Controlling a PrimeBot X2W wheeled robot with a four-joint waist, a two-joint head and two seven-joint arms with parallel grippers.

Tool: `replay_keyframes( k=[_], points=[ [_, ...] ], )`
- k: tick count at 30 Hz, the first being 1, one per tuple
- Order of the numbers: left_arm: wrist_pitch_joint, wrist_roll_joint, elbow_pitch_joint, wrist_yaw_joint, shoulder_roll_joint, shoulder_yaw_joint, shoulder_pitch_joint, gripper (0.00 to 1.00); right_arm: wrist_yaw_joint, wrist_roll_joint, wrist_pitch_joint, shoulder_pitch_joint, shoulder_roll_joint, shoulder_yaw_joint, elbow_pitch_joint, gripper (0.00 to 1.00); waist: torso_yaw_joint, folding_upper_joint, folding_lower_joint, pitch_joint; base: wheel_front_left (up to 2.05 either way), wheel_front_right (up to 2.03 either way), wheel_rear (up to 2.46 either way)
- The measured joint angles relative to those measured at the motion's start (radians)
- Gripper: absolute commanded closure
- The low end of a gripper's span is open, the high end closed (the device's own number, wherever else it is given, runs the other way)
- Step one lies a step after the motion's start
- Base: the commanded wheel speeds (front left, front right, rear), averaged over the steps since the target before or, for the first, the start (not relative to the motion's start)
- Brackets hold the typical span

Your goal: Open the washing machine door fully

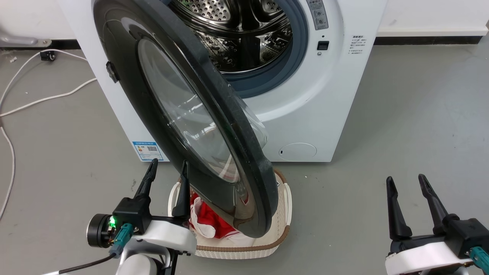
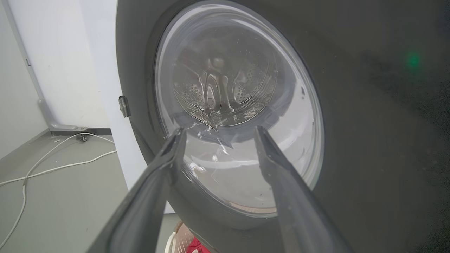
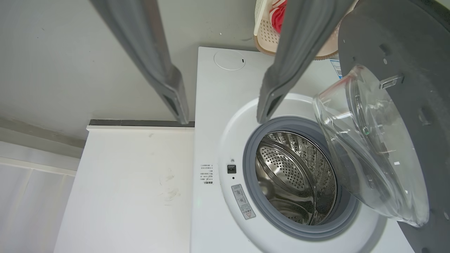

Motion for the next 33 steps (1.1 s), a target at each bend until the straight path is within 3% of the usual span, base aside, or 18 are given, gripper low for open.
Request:
replay_keyframes(
  k=[5,6,7,15,24,31,33],
  points=[
    [0.000,0.004,-0.002,0.000,0.000,0.003,0.000,0.04,0.000,0.009,-0.003,-0.003,0.000,0.004,0.007,0.00,-0.001,0.0000,0.0000,0.002,0.00,0.00,0.00],
    [0.000,0.004,-0.004,0.000,0.000,0.004,0.000,0.74,0.000,0.009,-0.004,-0.003,0.000,0.005,0.008,0.00,-0.001,0.0000,0.0000,0.002,0.00,0.00,0.00],
    [0.000,0.005,-0.006,0.000,0.000,0.005,0.000,1.00,0.000,0.009,-0.004,-0.003,0.000,0.006,0.010,0.00,-0.002,0.0000,0.0000,0.002,0.00,0.00,0.00],
    [0.000,0.001,-0.018,0.002,0.000,0.012,-0.001,1.00,0.000,0.012,-0.009,-0.006,0.000,0.007,0.015,0.00,-0.004,0.0000,0.0000,0.002,0.00,0.00,0.00],
    [0.000,0.002,-0.121,0.011,0.000,0.014,-0.032,1.00,0.000,0.018,-0.011,-0.007,0.000,0.007,0.017,0.00,0.001,0.0000,0.0000,0.004,0.00,0.00,0.00],
    [0.000,0.026,-0.316,0.024,0.000,-0.003,-0.100,1.00,0.000,0.019,-0.012,-0.012,0.001,0.005,0.020,0.00,0.005,0.0000,0.0000,0.008,0.00,0.00,0.00],
    [0.000,0.046,-0.430,0.036,0.000,-0.031,-0.130,1.00,0.000,0.021,-0.013,-0.017,0.001,0.004,0.022,0.00,0.005,0.0000,0.0000,0.008,0.00,0.00,0.00]
  ],
)
